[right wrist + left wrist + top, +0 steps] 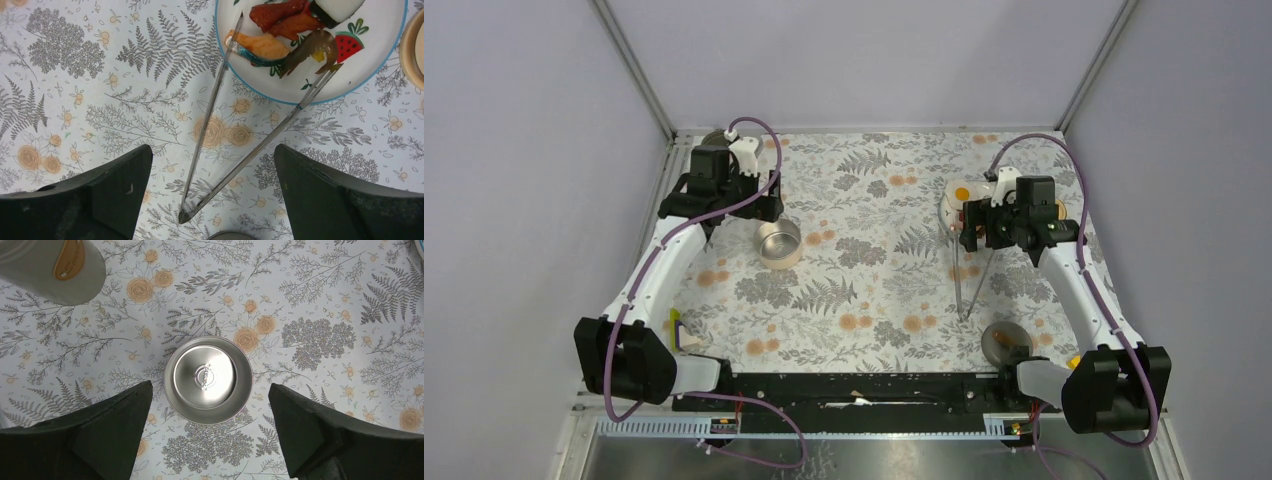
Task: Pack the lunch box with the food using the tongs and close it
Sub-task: Pick up the clamp at the center of the board.
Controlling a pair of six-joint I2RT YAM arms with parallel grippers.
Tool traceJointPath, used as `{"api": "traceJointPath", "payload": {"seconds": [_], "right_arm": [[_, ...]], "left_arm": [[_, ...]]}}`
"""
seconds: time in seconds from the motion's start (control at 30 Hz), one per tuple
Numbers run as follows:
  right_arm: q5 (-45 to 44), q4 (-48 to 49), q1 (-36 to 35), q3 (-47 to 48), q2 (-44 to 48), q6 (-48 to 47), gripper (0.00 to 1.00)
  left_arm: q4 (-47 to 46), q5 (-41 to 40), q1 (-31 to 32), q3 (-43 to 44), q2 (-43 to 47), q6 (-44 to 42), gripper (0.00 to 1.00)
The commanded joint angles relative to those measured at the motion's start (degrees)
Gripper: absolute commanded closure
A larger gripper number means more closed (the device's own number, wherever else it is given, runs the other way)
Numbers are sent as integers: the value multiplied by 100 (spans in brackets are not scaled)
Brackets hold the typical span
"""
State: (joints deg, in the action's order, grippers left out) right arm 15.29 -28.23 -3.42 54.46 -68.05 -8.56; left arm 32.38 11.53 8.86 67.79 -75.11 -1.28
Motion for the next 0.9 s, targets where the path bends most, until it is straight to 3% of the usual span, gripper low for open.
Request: {"api": "traceJointPath", "payload": {"seconds": [0.0, 0.13, 0.27, 0.6, 0.87], "right_arm": [[-761, -63, 8, -21, 46, 710, 1], [-1074, -135, 8, -148, 82, 1591, 1], [-305, -337, -102, -423, 157, 1745, 1], [-1169, -944, -395, -311, -941, 2592, 1], [-916, -1135, -476, -417, -1307, 2814, 1]], "left_arm": [[-363, -103, 4, 222, -125, 293, 1], [-383, -163, 9, 315, -296, 574, 1], [-509, -55, 10, 330, -323, 685, 1], [-535, -274, 9, 479, -452, 936, 1], [-681, -393, 10, 399, -519, 995, 1]]}}
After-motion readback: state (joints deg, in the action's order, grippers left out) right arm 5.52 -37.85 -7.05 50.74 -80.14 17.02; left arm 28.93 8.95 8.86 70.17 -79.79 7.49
